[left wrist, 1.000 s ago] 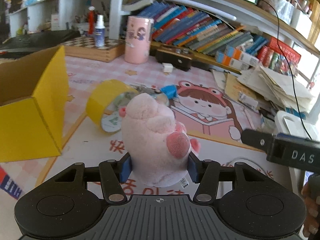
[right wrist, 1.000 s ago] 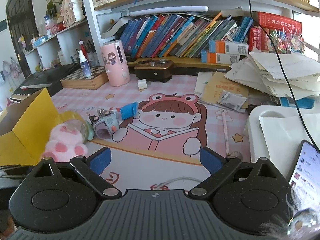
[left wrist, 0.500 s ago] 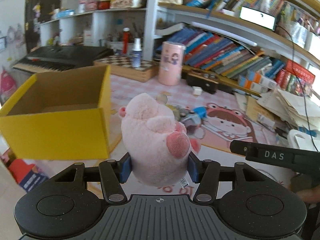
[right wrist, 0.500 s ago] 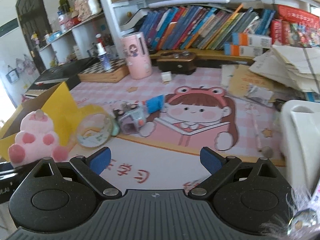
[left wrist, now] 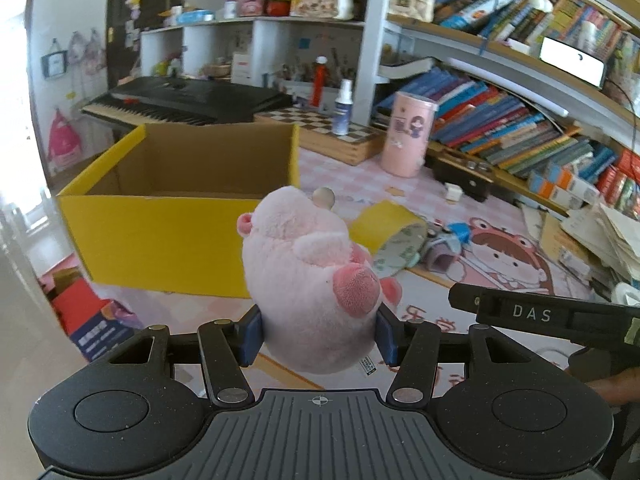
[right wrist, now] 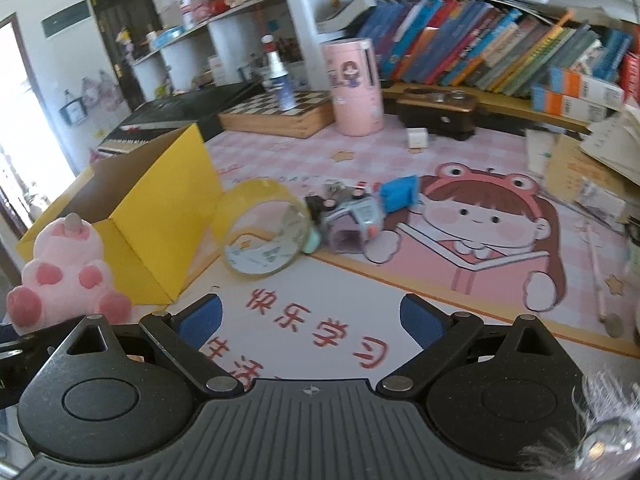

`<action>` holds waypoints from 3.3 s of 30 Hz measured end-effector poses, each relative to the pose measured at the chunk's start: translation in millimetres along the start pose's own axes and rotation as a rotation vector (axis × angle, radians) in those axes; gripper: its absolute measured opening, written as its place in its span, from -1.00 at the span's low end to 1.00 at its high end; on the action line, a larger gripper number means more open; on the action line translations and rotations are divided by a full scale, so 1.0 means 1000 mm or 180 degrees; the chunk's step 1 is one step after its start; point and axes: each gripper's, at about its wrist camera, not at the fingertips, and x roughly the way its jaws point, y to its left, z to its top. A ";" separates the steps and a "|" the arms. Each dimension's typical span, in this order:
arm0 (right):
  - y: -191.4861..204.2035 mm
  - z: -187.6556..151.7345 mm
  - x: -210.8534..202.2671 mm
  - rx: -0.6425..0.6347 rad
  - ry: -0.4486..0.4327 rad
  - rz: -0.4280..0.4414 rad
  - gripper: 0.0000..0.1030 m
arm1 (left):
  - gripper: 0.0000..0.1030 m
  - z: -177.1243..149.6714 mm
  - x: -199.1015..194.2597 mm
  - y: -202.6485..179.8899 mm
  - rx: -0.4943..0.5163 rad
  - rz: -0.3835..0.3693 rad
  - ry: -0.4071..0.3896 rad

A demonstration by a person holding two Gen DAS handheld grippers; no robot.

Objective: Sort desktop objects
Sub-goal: 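Lift the pig with the left gripper while the right gripper grasps the yellow tape roll, then carry the pig and tape roll toward the yellow box with both grippers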

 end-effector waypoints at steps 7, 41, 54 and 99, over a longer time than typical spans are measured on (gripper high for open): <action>0.009 0.011 0.025 -0.0099 0.0036 0.0092 0.88 | 0.05 -0.001 -0.004 0.018 -0.0167 0.0215 -0.0007; 0.045 0.022 0.100 -0.1558 -0.0266 0.0215 0.69 | 0.05 -0.002 -0.013 0.055 -0.0517 0.0787 -0.0005; 0.041 0.028 0.039 -0.0762 -0.0204 0.0267 0.67 | 0.05 0.002 -0.013 0.058 -0.0438 0.0441 -0.0102; 0.211 -0.092 -0.054 -0.0340 0.0057 -0.0072 0.67 | 0.05 -0.040 -0.057 0.188 -0.0052 -0.0536 0.0067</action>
